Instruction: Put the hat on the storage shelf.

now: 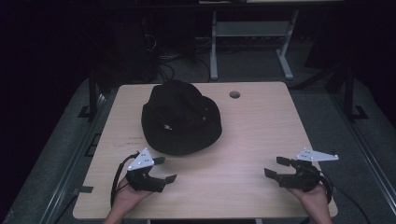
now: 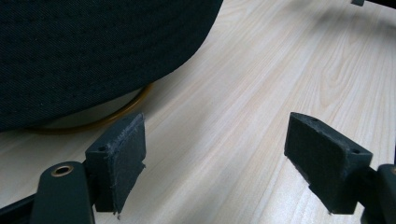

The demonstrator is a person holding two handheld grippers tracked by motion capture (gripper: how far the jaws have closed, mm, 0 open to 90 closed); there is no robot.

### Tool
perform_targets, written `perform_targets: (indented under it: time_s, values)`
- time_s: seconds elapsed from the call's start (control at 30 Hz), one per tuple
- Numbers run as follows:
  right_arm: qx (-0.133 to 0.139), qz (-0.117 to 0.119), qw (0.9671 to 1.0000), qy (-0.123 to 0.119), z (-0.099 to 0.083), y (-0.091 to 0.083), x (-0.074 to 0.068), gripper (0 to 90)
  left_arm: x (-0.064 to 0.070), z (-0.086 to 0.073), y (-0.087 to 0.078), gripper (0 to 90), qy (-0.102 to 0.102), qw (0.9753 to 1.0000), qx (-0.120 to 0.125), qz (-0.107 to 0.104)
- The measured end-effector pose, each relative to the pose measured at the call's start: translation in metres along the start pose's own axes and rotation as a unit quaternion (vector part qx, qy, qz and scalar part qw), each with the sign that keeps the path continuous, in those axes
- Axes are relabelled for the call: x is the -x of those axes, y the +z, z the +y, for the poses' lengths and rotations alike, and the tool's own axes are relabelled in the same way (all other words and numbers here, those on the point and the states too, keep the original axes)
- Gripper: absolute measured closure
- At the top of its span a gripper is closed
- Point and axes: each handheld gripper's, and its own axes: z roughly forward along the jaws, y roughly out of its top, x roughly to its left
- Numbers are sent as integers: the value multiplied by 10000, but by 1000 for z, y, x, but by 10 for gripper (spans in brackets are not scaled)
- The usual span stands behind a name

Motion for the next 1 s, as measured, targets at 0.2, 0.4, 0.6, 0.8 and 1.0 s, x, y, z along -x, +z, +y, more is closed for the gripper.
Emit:
perform_targets:
  time_s: [0.2,0.4,0.6,0.8,1.0]
  values:
    - [-16,-45,10000,45,-9,-5,-1,197,2,0,1,201,5,10000,-11,-10]
    - [-23,-158,9999,22,-22,-13,-4,190,3,0,2,200,27,10000,-39,-26]
    - [100,-205,9997,17,-29,-19,-8,189,3,0,2,199,35,10000,-42,-9]
    - [192,-281,9994,15,-40,-22,-14,181,3,0,2,199,54,10000,-73,5]
    - [378,-375,9986,-9,-50,-25,-22,171,1,-1,1,199,5,10000,-45,9]
